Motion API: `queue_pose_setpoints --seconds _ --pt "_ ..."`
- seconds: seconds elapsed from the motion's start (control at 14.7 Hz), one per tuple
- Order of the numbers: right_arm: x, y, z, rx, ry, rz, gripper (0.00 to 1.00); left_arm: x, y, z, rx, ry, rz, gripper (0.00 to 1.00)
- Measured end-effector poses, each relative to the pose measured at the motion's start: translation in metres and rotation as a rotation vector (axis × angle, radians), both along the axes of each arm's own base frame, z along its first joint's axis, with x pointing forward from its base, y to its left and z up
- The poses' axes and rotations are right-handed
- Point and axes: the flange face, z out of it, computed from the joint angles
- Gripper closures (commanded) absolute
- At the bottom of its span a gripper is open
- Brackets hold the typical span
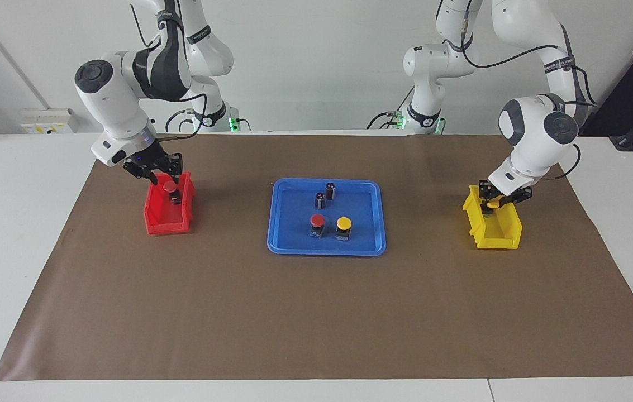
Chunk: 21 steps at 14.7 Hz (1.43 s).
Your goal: Sort red and yellow buttons by color
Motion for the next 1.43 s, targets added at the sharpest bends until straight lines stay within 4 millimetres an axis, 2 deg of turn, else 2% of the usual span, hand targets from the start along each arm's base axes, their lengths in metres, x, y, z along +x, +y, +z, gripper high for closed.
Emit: queue_pose_setpoints --seconds 0.07,0.2,0.27,0.34,0.48,0.61,0.82,0.89,0.95,1.09,1.23,1.43 --pt "0.013 0.033 0.011 0.005 -0.024 -0.024 0.24 0.0 0.001 0.0 0.0 -0.001 0.001 0.47" --pt "0.038 0.11 0.028 0.023 -0.065 -0.082 0.24 0.0 0.002 0.0 0.0 -0.002 0.003 0.46" --pt "0.049 0.152 0.03 0.036 -0.077 -0.112 0.24 0.001 0.002 0.001 0.0 -0.004 0.003 0.46" --pt "0.057 0.19 0.027 0.052 -0.095 -0.135 0.25 0.002 0.003 0.003 0.0 -0.007 0.004 0.46" --pt "0.068 0.25 0.002 0.087 -0.13 -0.153 0.25 0.005 0.003 0.012 0.002 0.003 0.006 0.46" --pt "0.067 0.292 -0.033 0.079 -0.146 -0.136 0.26 0.01 0.004 0.033 0.005 0.02 0.011 0.46" --pt "0.058 0.334 -0.079 0.049 -0.16 -0.123 0.29 0.017 0.001 0.07 0.009 0.013 0.018 0.44" --pt "0.055 0.343 -0.089 0.044 -0.156 -0.116 0.3 0.018 -0.003 0.073 0.012 0.003 0.038 0.39" --pt "0.053 0.347 -0.095 0.039 -0.151 -0.112 0.3 0.019 -0.012 0.074 0.017 -0.001 0.062 0.3" --pt "0.052 0.348 -0.099 0.034 -0.146 -0.108 0.3 0.018 -0.042 0.073 0.026 -0.007 0.097 0.14" --pt "0.049 0.347 -0.105 0.026 -0.137 -0.106 0.3 0.016 -0.08 0.073 0.036 -0.016 0.119 0.05" --pt "0.045 0.345 -0.115 0.014 -0.123 -0.104 0.3 0.011 -0.121 0.076 0.039 -0.031 0.139 0.0"
